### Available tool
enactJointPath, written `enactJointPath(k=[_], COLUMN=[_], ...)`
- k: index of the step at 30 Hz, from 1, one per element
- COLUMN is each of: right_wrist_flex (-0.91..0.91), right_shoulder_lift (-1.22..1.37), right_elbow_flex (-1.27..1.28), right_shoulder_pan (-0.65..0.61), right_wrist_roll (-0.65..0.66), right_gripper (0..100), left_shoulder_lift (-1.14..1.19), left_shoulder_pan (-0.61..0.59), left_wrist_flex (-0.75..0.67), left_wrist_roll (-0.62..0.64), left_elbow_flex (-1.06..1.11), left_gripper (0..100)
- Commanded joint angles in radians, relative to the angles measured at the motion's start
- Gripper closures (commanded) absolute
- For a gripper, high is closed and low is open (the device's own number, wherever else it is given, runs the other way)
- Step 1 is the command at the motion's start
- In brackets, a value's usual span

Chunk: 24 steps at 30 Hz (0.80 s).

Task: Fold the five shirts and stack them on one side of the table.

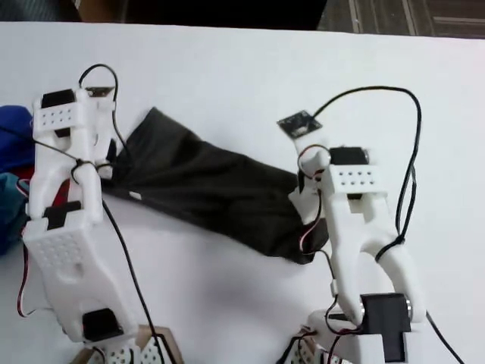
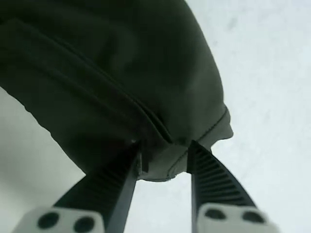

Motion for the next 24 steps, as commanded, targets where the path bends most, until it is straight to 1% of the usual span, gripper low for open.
enactJointPath(k=[1,7,13,24], right_wrist_flex=[-0.024,-0.022,-0.022,-0.022], right_shoulder_lift=[0.004,-0.002,-0.002,-0.007], right_elbow_flex=[-0.005,-0.005,-0.003,-0.015], right_shoulder_pan=[-0.015,-0.016,-0.016,-0.008], right_wrist_roll=[0.0,0.0,0.0,0.0], right_gripper=[86.1,86.5,96.8,97.7], left_shoulder_lift=[-0.063,-0.063,-0.063,-0.063], left_shoulder_pan=[0.006,0.006,0.006,0.006], left_wrist_flex=[0.009,0.009,0.009,0.009], left_wrist_roll=[-0.008,-0.008,-0.008,-0.008], left_elbow_flex=[-0.042,-0.042,-0.042,-0.042], left_gripper=[97,97,97,97])
